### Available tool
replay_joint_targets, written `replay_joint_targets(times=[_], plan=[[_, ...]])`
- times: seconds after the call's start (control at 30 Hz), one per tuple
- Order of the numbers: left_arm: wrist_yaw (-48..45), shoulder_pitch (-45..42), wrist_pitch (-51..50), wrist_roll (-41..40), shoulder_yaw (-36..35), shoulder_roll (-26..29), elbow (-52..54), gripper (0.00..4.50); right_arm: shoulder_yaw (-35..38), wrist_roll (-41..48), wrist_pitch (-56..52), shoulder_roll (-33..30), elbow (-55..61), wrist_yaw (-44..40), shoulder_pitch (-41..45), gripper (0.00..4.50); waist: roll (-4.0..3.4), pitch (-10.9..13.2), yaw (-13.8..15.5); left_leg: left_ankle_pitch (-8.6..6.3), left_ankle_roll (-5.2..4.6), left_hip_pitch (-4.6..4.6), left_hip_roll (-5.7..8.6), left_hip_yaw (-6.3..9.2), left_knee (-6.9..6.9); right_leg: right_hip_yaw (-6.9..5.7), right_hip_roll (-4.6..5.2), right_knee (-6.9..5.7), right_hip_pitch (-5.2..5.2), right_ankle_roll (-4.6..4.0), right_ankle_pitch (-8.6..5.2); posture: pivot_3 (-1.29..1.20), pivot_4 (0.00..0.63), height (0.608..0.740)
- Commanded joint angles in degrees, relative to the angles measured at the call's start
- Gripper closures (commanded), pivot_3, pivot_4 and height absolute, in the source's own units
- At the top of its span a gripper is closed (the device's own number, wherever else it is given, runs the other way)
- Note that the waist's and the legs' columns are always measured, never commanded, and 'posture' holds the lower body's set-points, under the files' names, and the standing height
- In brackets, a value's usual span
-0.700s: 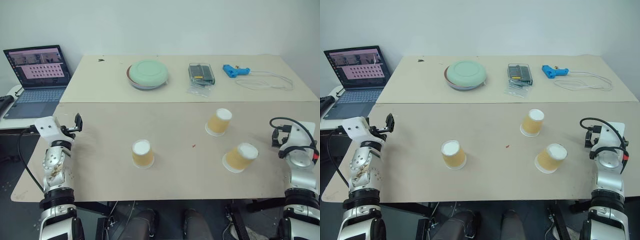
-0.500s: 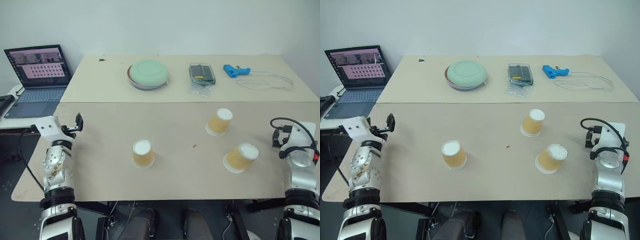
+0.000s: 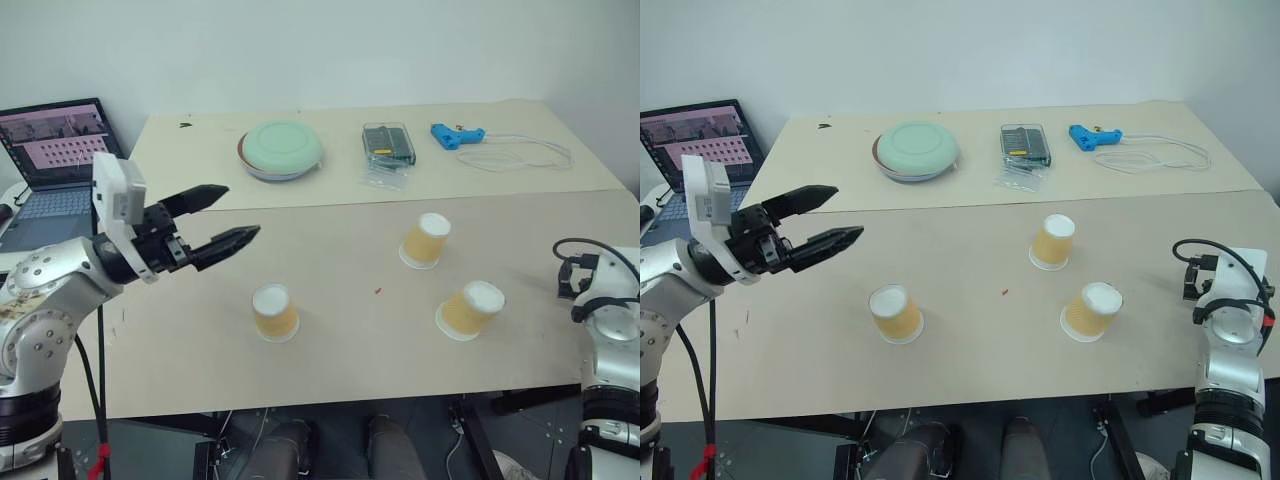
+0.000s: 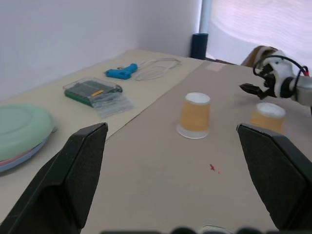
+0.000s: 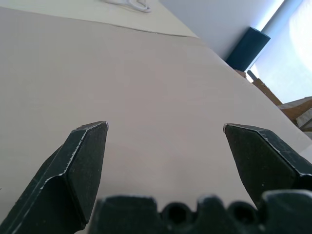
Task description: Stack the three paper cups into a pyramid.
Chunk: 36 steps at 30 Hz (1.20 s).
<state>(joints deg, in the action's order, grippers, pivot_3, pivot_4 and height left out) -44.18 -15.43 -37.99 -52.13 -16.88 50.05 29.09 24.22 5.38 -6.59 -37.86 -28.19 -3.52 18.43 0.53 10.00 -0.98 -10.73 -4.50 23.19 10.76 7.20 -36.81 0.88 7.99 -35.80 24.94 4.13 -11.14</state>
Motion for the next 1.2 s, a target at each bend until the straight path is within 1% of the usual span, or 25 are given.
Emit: replay_joint_targets(times=[0.03, 0.07, 0.13, 0.2, 0.23, 0.27, 0.37, 0.47, 0.53, 0.6, 0.77, 0.93, 1.03, 1.2], plan=[[-2.75, 1.74, -0.51, 0.56, 2.24, 1.67, 5.04, 0.00, 1.89, 3.71, -1.60, -4.90, 3.47, -8.04, 0.51, 0.05, -0.04, 0.03, 0.14, 0.00, 0.00, -0.01, -0.01, -0.03, 0.00, 0.03, -0.01, -0.01, -0.01, -0.02, 0.01, 0.00, 0.150, 0.740], [-3.20, 2.30, -0.71, 0.13, 2.75, 1.54, 5.58, 0.00, 1.99, 5.33, -2.89, -6.64, 4.13, -12.19, -0.01, 0.05, -0.04, 0.03, 0.16, 0.00, 0.00, 0.00, -0.05, -0.04, 0.00, 0.02, -0.04, 0.00, -0.01, -0.01, 0.00, 0.00, 0.150, 0.740], [-3.60, 2.84, -1.02, -0.33, 3.37, 1.18, 6.28, 0.00, 2.11, 7.53, -4.85, -8.92, 4.86, -17.69, -0.85, 0.05, -0.05, 0.04, 0.24, 0.00, 0.01, 0.00, -0.18, -0.10, 0.00, 0.03, -0.14, 0.06, -0.02, 0.03, -0.02, 0.00, 0.150, 0.740], [-4.22, 3.77, -0.97, -0.39, 4.55, 0.59, 7.06, 0.00, 2.32, 10.95, -8.17, -12.33, 7.46, -26.34, -3.68, 0.05, -0.04, 0.04, 0.31, 0.01, 0.04, 0.00, -0.39, -0.14, 0.00, 0.02, -0.31, 0.12, -0.05, 0.15, -0.09, 0.00, 0.150, 0.740], [-4.38, 4.04, -0.87, -0.27, 4.94, 0.38, 7.27, 0.00, 2.47, 12.10, -9.42, -13.48, 8.40, -29.13, -4.70, 0.05, -0.05, 0.04, 0.39, 0.01, 0.05, 0.01, -0.50, -0.17, 0.00, 0.02, -0.38, 0.19, -0.06, 0.12, -0.08, 0.00, 0.150, 0.740], [-4.42, 4.03, -0.98, -0.66, 5.30, 0.00, 7.48, 0.00, 2.97, 14.34, -11.35, -15.18, 10.16, -34.06, -6.79, 0.05, -0.06, 0.04, 0.42, 0.00, 0.05, 0.02, -0.59, -0.19, 0.00, 0.01, -0.44, 0.24, -0.06, 0.09, -0.06, 0.00, 0.150, 0.740], [-4.20, 3.58, -0.70, -0.82, 5.94, -0.94, 7.91, 0.00, 4.38, 18.90, -14.62, -18.55, 13.50, -44.92, -11.91, 0.05, -0.06, 0.05, 0.70, -0.02, 0.09, 0.04, -0.75, -0.21, 0.00, -0.03, -0.52, 0.33, -0.06, 0.03, -0.05, 0.00, 0.150, 0.740], [-3.48, 2.72, 0.46, 1.04, 6.90, -1.91, 7.98, 0.00, 5.13, 21.60, -16.29, -20.63, 14.83, -52.83, -16.24, 0.05, -0.10, 0.06, 0.66, -0.03, 0.10, 0.03, -0.83, -0.27, 0.00, -0.03, -0.55, 0.50, -0.15, -0.02, 0.02, 0.00, 0.150, 0.740], [-3.64, 2.22, 0.76, 1.76, 7.54, -2.16, 7.98, 0.00, 4.71, 21.77, -15.64, -21.73, 15.66, -57.69, -19.39, 0.05, -0.14, 0.08, 0.72, -0.04, 0.11, 0.03, -0.89, -0.33, 0.00, -0.04, -0.56, 0.68, -0.21, -0.06, 0.12, 0.00, 0.150, 0.740], [-4.05, 1.74, 0.53, 1.71, 7.92, -2.24, 8.01, 0.00, 4.26, 21.70, -15.26, -22.33, 15.80, -59.97, -20.53, 0.05, -0.13, 0.08, 0.74, -0.04, 0.11, 0.00, -0.91, -0.38, 0.00, -0.05, -0.56, 0.74, -0.29, -0.04, 0.13, 0.00, 0.150, 0.740], [-3.96, 0.33, 0.50, 2.55, 8.81, -2.74, 7.19, 0.00, 1.76, 22.16, -16.67, -21.42, 19.29, -62.04, -19.17, 0.05, -0.13, 0.09, 0.52, -0.05, 0.11, -0.03, -1.00, -0.59, 0.00, 0.04, -0.53, 0.77, -0.33, 0.01, 0.25, 0.00, 0.150, 0.740], [-3.35, -0.82, 0.42, 3.32, 9.00, -3.35, 6.70, 0.00, -1.75, 21.39, -17.58, -19.89, 23.56, -61.69, -18.24, 0.05, -0.11, 0.10, 0.77, -0.05, 0.12, -0.02, -1.23, -0.73, 0.00, 0.02, -0.51, 0.79, -0.33, -0.02, 0.28, 0.00, 0.150, 0.740], [-2.99, -1.23, 0.11, 3.33, 8.64, -3.48, 6.32, 0.00, -2.41, 22.32, -18.67, -19.58, 27.04, -62.21, -18.64, 0.05, -0.14, 0.10, 1.09, -0.06, 0.13, 0.01, -1.25, -0.76, 0.00, 0.01, -0.53, 0.79, -0.25, -0.03, 0.27, 0.00, 0.150, 0.740], [-2.29, -1.16, -0.43, 2.69, 8.19, -3.41, 7.16, 0.00, -3.23, 21.91, -19.31, -19.21, 29.22, -61.82, -17.98, 0.05, -0.13, 0.10, 1.71, -0.06, 0.13, 0.16, -1.24, -0.83, 0.00, 0.02, -0.59, 0.80, -0.08, -0.06, 0.30, 0.00, 0.150, 0.740]])
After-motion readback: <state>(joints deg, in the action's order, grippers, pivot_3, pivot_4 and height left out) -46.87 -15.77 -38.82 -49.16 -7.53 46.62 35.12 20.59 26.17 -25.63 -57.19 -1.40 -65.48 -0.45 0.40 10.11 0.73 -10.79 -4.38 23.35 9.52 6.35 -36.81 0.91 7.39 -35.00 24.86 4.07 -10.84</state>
